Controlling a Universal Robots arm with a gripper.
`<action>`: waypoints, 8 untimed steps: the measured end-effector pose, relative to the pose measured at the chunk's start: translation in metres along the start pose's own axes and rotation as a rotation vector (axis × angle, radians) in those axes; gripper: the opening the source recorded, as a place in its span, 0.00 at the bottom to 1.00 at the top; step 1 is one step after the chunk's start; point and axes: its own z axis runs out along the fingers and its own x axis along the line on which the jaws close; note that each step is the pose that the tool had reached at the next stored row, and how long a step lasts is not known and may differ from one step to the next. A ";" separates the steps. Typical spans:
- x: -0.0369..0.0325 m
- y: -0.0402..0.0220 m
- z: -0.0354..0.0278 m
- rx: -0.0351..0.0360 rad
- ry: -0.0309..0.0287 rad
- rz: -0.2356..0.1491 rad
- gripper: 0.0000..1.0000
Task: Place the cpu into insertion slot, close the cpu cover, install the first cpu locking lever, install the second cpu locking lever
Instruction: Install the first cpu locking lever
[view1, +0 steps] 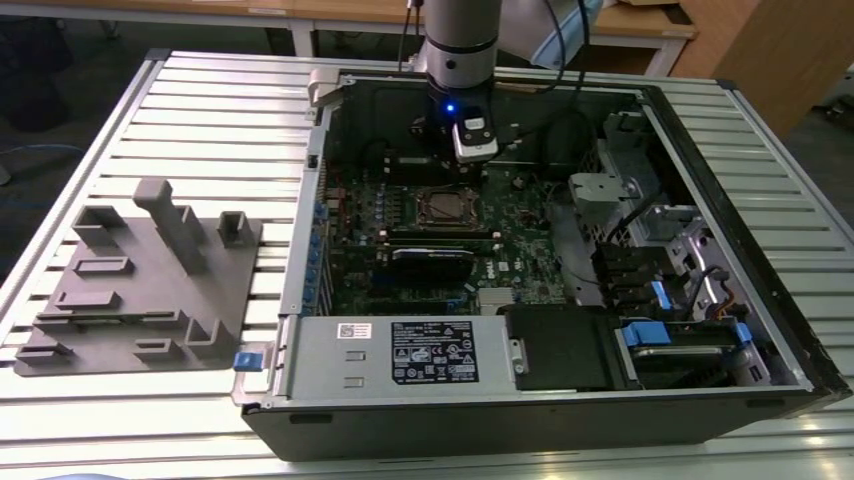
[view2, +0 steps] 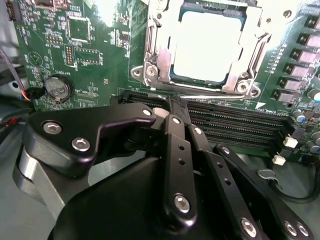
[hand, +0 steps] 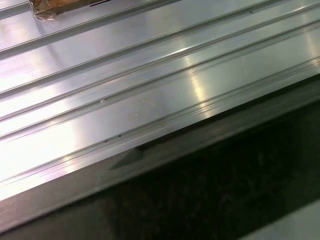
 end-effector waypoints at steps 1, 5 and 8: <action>0.0000 -0.0001 0.0001 0.0005 -0.0009 0.000 0.11; 0.0003 -0.0006 0.0023 0.0002 -0.0051 -0.001 0.11; 0.0007 -0.0009 0.0040 -0.0005 -0.0072 -0.001 0.11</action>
